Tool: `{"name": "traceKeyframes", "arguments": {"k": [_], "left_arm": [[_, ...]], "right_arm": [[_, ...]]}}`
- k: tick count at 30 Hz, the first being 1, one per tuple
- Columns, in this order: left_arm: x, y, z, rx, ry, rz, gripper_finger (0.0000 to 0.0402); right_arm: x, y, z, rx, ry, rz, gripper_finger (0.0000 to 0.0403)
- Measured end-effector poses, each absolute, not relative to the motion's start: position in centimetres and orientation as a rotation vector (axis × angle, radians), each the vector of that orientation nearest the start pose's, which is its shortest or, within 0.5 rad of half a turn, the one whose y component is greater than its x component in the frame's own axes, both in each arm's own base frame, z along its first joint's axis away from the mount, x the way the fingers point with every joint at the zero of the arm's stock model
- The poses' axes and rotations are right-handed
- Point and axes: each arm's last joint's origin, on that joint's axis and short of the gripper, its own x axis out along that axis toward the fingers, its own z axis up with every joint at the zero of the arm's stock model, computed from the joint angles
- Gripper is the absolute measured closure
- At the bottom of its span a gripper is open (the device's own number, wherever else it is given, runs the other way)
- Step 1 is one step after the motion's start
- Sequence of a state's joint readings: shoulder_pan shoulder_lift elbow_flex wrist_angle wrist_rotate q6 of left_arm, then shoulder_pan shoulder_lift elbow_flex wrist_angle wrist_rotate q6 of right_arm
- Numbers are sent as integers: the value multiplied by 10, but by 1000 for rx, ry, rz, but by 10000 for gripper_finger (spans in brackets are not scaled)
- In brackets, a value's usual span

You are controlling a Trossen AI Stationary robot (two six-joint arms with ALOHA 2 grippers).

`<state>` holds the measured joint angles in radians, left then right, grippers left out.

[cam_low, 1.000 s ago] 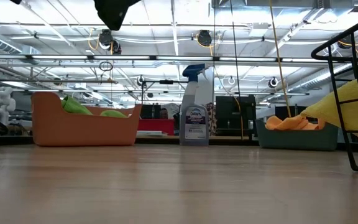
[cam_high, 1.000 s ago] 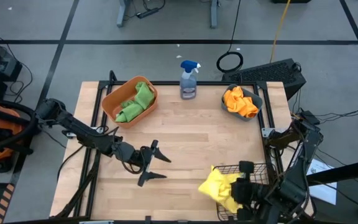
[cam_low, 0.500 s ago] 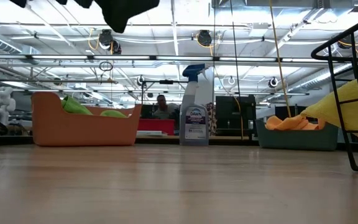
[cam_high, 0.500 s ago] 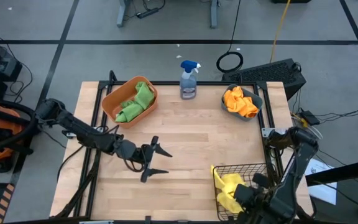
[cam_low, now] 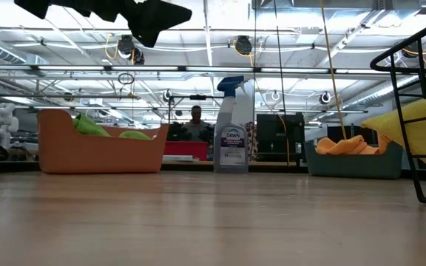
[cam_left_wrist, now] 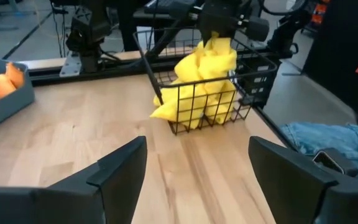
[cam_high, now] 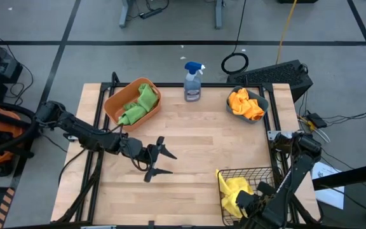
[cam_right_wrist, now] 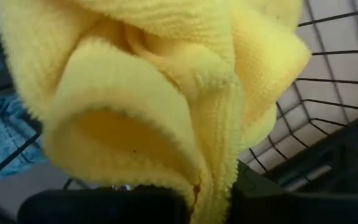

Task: Sort microfiber towel by color & place in baskets
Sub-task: Put the yellow microfiber towel into the wire basket, then return to Home Position

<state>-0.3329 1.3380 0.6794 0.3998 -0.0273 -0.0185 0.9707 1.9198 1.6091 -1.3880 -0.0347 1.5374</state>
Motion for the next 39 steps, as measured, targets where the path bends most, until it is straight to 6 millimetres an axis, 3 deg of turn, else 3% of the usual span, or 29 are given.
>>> {"name": "traceKeyframes", "arguments": {"k": [4, 9, 16, 23, 26, 31, 39], "left_arm": [[268, -92, 233, 29, 264, -302, 127], [267, -92, 231, 32, 280, -302, 155], [267, -92, 231, 30, 279, -303, 194], [265, -97, 231, -17, 287, -313, 201], [262, -99, 235, -19, 276, -326, 201], [254, -101, 248, -26, 225, -336, 201], [232, -91, 271, -16, 189, -263, 201]], "right_arm": [[197, 289, 224, 389, 1584, -543, 349], [199, 289, 224, 420, 1595, -555, 293], [202, 293, 246, 410, 1596, -485, 215], [201, 290, 274, 362, 1611, -474, 189], [199, 288, 289, 324, 1622, -455, 189], [203, 290, 306, 202, 1549, -271, 209], [211, 277, 326, 115, 1455, -161, 319]]}}
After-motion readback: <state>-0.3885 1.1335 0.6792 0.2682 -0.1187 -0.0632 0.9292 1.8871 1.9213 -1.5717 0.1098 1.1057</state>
